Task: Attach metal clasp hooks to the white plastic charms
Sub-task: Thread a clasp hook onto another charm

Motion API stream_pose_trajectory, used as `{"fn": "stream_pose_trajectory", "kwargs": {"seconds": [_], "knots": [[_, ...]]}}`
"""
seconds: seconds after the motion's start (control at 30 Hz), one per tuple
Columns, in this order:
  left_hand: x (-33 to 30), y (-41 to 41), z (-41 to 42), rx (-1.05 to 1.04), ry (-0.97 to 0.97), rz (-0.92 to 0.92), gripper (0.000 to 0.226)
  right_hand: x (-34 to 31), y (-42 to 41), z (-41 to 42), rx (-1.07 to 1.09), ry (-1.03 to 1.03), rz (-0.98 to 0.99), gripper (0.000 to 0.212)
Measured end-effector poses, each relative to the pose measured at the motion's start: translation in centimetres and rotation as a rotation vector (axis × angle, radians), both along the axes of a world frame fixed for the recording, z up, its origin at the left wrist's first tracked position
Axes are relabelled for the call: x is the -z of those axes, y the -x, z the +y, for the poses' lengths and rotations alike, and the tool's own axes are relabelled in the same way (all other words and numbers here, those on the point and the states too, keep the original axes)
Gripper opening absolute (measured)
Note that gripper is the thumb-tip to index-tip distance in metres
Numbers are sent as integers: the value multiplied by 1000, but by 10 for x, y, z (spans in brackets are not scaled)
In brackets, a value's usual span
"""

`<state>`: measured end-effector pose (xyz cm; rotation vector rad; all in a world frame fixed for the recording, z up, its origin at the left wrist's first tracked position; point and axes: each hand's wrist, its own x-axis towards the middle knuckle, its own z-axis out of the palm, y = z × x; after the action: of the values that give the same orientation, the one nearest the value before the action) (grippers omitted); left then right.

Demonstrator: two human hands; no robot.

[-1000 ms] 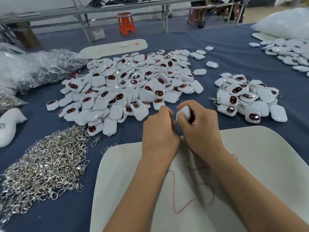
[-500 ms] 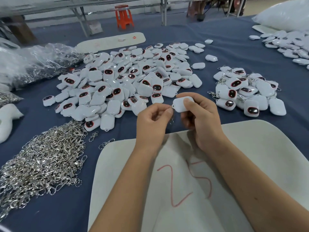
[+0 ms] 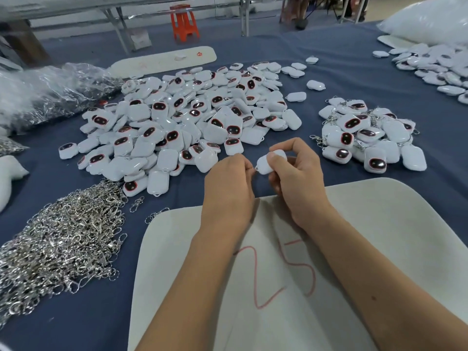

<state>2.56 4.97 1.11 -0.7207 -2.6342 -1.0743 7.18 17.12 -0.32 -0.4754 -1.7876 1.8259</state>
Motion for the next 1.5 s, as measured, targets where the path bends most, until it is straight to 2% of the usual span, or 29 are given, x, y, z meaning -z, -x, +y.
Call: {"fn": "stream_pose_trajectory", "kwargs": {"seconds": [0.17,0.3,0.33,0.4,0.5,0.57,0.7,0.77,0.93,1.1,1.17,1.27,1.3,1.37,1.43,1.5], "knots": [[-4,-1,4,16,217,37,12,2,-1,0,24,-105,2,2],[-1,-1,3,13,226,57,13,3,0,0,15,-175,-3,4],[2,-2,2,11,156,40,11,3,0,-1,20,-200,-6,5],[7,-5,0,4,-116,-69,9,1,0,-1,15,-162,6,4],[9,-3,-3,41,-552,-320,13,-3,-1,1,-80,115,74,8],[8,1,-4,97,-765,-488,14,-6,-1,3,-174,257,105,12],[11,0,0,159,-877,-659,16,-8,-1,3,-243,341,112,12],[11,0,1,126,-808,-607,17,-8,-1,2,-214,334,92,12],[8,0,-5,53,-380,-133,13,-5,0,0,-82,234,34,7],[6,0,-5,23,-103,120,10,-4,-4,-3,5,-120,19,4],[5,1,-3,29,-15,143,11,-5,-6,-5,39,-274,37,3],[5,-3,3,4,233,182,22,-6,-8,-10,88,-594,55,12],[7,-5,5,-22,242,179,22,-5,-8,-12,104,-633,51,13],[11,-5,5,-53,39,88,14,-4,-6,-12,112,-518,35,9],[12,-2,2,-43,-281,-82,17,-3,-3,-8,52,-235,32,3],[11,3,-3,-8,-542,-267,23,-5,-1,-4,-54,36,58,8]]}}
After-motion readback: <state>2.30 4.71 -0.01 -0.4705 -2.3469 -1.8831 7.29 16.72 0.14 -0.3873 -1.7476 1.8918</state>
